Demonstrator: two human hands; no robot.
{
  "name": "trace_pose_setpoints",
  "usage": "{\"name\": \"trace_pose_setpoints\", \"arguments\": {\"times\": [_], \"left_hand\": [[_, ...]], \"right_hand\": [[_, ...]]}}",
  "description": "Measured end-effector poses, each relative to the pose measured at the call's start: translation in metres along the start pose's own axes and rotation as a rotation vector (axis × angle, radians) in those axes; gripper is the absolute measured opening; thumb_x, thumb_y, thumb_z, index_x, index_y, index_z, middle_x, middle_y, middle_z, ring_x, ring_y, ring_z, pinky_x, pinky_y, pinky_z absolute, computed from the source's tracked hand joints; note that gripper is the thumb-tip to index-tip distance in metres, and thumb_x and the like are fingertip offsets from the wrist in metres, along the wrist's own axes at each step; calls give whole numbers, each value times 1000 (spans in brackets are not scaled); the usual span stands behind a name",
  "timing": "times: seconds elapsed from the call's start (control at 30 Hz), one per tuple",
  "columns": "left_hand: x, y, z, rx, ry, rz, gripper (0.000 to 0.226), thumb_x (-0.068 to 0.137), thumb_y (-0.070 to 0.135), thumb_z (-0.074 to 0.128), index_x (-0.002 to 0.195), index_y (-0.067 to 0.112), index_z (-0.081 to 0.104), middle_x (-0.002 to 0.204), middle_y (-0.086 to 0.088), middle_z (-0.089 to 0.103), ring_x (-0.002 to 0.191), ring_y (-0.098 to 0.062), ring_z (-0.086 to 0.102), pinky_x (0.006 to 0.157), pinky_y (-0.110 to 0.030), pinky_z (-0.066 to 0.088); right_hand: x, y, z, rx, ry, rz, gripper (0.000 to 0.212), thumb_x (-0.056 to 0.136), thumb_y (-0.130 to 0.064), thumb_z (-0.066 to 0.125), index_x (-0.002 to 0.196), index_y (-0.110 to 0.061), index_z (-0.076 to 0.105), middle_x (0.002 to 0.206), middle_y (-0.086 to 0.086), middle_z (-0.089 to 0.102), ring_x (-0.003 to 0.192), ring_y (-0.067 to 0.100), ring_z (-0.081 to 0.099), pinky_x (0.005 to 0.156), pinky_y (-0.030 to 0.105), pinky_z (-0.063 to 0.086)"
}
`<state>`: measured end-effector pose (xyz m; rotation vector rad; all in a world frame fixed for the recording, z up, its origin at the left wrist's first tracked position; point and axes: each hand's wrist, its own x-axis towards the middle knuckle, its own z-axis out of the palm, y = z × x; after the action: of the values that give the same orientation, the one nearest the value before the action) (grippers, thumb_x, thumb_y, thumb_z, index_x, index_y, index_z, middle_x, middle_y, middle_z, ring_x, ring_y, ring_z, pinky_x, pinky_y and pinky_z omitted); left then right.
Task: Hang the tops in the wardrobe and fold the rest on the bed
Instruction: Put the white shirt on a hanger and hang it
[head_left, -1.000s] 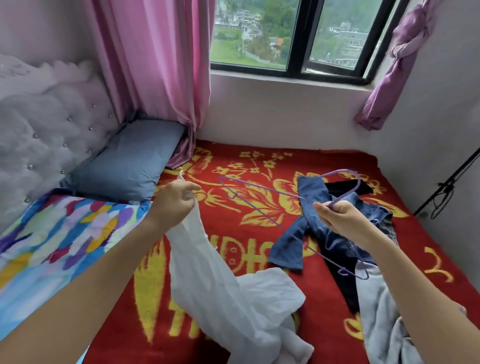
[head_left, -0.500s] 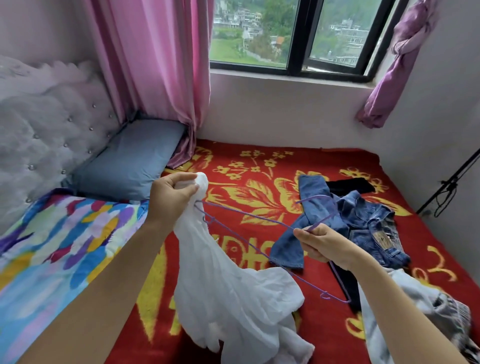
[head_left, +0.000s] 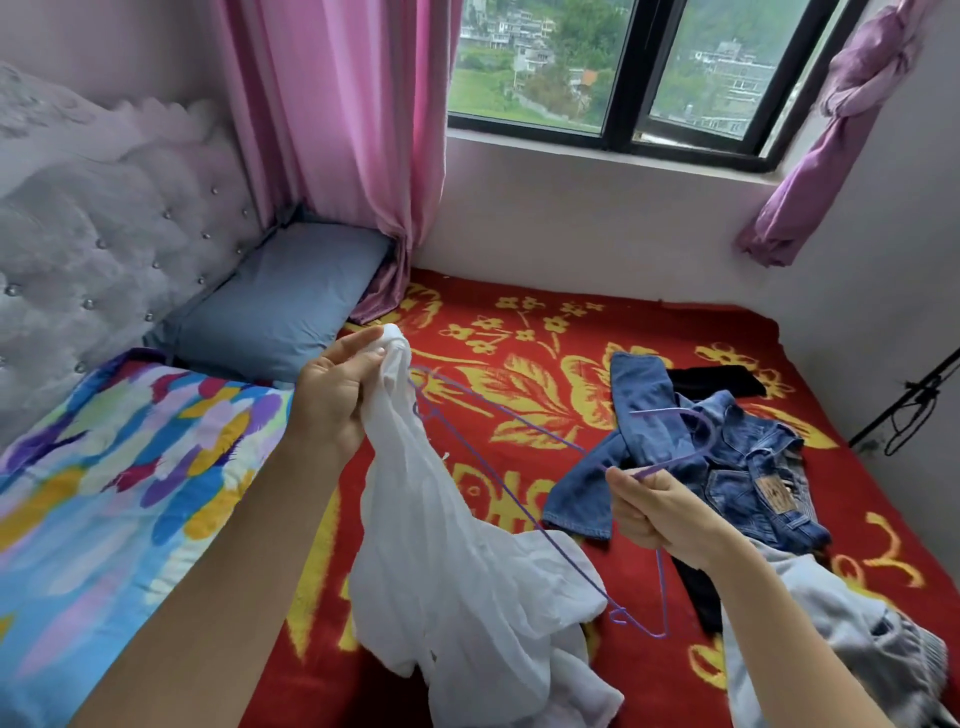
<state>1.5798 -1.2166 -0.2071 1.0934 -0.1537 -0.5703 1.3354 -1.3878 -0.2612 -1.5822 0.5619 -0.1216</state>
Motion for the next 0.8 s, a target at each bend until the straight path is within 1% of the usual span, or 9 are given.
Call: {"name": "trace_pose_setpoints", "arguments": {"times": [0.17,0.23,0.3,0.4,0.47,0.53,0.67,0.73,0.8], "left_hand": [[-3,1,-8,2,-20,-34,24,91,-2,51,86,18,64,64,6,69,57,-6,64,52,-19,54],[-5,4,-9,42,-31,-9,23,90,0,53,88,20,65,73,4,69,62,-8,64,54,-20,54],[-10,5,-7,73,-68,-2,23,90,2,54,91,21,66,79,1,68,63,-8,64,54,-20,54],[-32,-6,7,131,-280,-94,26,89,-1,51,93,19,66,72,1,70,57,-6,62,51,-18,52],[-51,-19,14,231,-412,-96,28,89,-4,51,94,18,67,74,1,70,60,-7,62,54,-17,50],[-62,-30,12,558,-435,157,25,89,0,57,99,20,68,85,0,71,72,-11,63,60,-17,50],[-40,-30,-10,1552,-166,1277,40,73,20,76,112,17,67,103,-14,62,92,-28,52,63,-36,53],[-26,-21,-10,1707,-243,1423,57,72,38,73,123,22,54,117,-18,53,106,-33,44,78,-47,48],[-17,-11,-1,1737,-411,1424,55,75,47,62,123,22,54,113,-16,61,109,-34,51,88,-58,43]], "right_hand": [[-6,3,4,-6,-84,28,62,45,-77,72,40,-26,38,42,-8,25,35,4,18,35,13,18],[-5,8,11,-140,-100,71,58,62,-73,64,45,-25,36,43,-8,25,37,6,17,39,17,14],[1,11,21,-255,-98,102,51,82,-53,51,51,-18,31,43,-7,23,38,7,16,43,23,10],[16,10,38,-184,-41,100,49,97,-28,40,51,-17,27,41,-8,20,35,5,15,40,21,9],[24,6,50,-98,4,56,54,94,-32,43,43,-21,29,39,-9,20,34,4,14,37,17,9],[28,3,56,-19,34,-3,61,85,-53,55,36,-25,32,39,-11,22,34,3,15,36,15,11],[23,-3,53,120,41,-110,68,45,-77,72,46,-21,33,42,-11,24,35,2,18,35,11,18],[18,-12,51,121,18,-157,71,44,-77,73,47,-19,32,40,-12,26,33,1,19,34,10,20],[14,-20,52,127,-6,-196,62,46,-77,72,41,-26,37,39,-13,27,32,0,20,35,9,21]]}}
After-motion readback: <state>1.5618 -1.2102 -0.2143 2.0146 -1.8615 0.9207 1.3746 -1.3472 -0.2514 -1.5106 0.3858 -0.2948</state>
